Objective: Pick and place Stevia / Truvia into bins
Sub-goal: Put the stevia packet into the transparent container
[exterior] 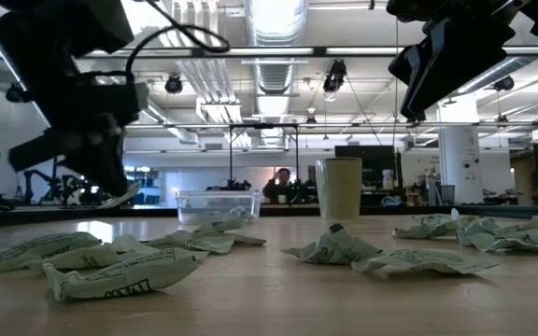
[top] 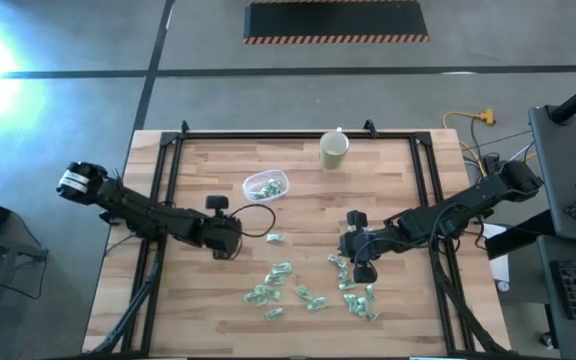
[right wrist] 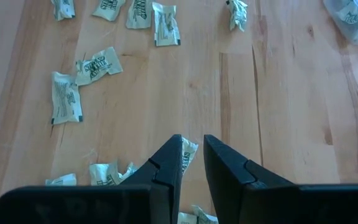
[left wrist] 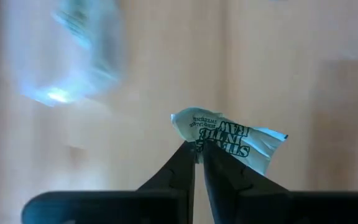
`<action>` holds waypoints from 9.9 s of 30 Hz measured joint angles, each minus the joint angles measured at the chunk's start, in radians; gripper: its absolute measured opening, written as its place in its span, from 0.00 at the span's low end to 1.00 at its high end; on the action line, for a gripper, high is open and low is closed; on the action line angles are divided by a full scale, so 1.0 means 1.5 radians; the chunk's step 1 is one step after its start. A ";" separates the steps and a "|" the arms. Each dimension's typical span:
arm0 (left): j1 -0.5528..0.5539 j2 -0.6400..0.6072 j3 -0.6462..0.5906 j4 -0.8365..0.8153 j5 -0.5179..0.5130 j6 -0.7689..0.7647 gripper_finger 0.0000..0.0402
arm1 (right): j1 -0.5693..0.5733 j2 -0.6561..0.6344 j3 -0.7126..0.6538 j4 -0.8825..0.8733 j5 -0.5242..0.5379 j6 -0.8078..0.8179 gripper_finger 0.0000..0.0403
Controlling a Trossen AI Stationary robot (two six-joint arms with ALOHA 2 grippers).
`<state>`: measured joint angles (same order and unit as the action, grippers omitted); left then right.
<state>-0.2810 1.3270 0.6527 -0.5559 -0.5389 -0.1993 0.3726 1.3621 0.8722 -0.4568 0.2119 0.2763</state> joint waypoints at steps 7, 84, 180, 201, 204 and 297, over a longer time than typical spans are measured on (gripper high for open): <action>0.017 0.000 0.015 0.115 -0.179 0.144 0.03 | 0.000 0.000 0.000 0.002 0.000 -0.010 0.14; 0.102 -0.131 -0.003 0.314 -0.081 0.212 0.35 | -0.058 0.000 -0.064 -0.113 0.134 0.221 0.26; -0.073 -0.270 -0.012 0.277 -0.021 0.205 0.35 | -0.148 0.154 -0.078 -0.032 -0.026 0.168 0.25; -0.073 -0.270 -0.012 0.278 -0.022 0.205 0.35 | -0.148 0.142 -0.049 0.091 -0.095 -0.045 0.02; -0.073 -0.270 -0.012 0.277 -0.021 0.205 0.35 | -0.148 0.135 -0.044 0.126 -0.097 -0.077 0.02; -0.073 -0.270 -0.014 0.277 -0.021 0.205 0.35 | -0.367 0.447 0.336 0.222 -0.550 -0.262 0.35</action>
<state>-0.3908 0.9222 0.6319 -0.1402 -0.5709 0.1080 -0.1787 2.0319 1.3758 -0.1246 -0.6125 -0.1169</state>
